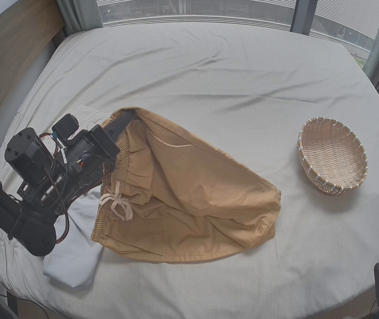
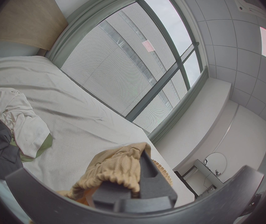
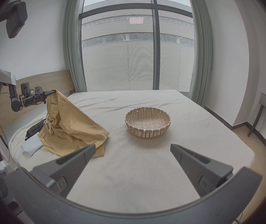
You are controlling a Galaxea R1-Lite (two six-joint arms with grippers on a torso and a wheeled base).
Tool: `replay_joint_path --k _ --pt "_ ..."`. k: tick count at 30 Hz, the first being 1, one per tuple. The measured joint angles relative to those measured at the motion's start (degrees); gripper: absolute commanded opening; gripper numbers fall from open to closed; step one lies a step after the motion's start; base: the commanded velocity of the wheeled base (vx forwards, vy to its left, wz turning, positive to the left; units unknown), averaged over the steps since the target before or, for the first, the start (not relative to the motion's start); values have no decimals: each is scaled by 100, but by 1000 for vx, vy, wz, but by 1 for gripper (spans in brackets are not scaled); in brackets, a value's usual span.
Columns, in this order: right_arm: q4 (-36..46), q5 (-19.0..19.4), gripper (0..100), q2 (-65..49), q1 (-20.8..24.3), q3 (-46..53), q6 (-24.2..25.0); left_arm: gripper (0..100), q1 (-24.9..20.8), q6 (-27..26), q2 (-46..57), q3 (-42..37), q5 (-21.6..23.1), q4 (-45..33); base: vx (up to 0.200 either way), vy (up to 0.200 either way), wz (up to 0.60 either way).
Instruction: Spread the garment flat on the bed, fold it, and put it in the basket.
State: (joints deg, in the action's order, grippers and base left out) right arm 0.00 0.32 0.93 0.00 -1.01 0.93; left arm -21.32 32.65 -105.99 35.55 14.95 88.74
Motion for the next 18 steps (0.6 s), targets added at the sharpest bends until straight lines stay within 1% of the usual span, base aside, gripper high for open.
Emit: replay_joint_path --k 6,14,18 --pt "0 -105 100 0 0 0 33 0 -10 -213 -55 -33 0 0 0 0 0" --pt "0 -89 100 0 0 0 27 0 -17 -219 -101 -22 5 2 0 0 0" --pt "-333 -105 100 0 -5 -20 -20 0 -10 -219 -105 -20 16 2 0 0 0"
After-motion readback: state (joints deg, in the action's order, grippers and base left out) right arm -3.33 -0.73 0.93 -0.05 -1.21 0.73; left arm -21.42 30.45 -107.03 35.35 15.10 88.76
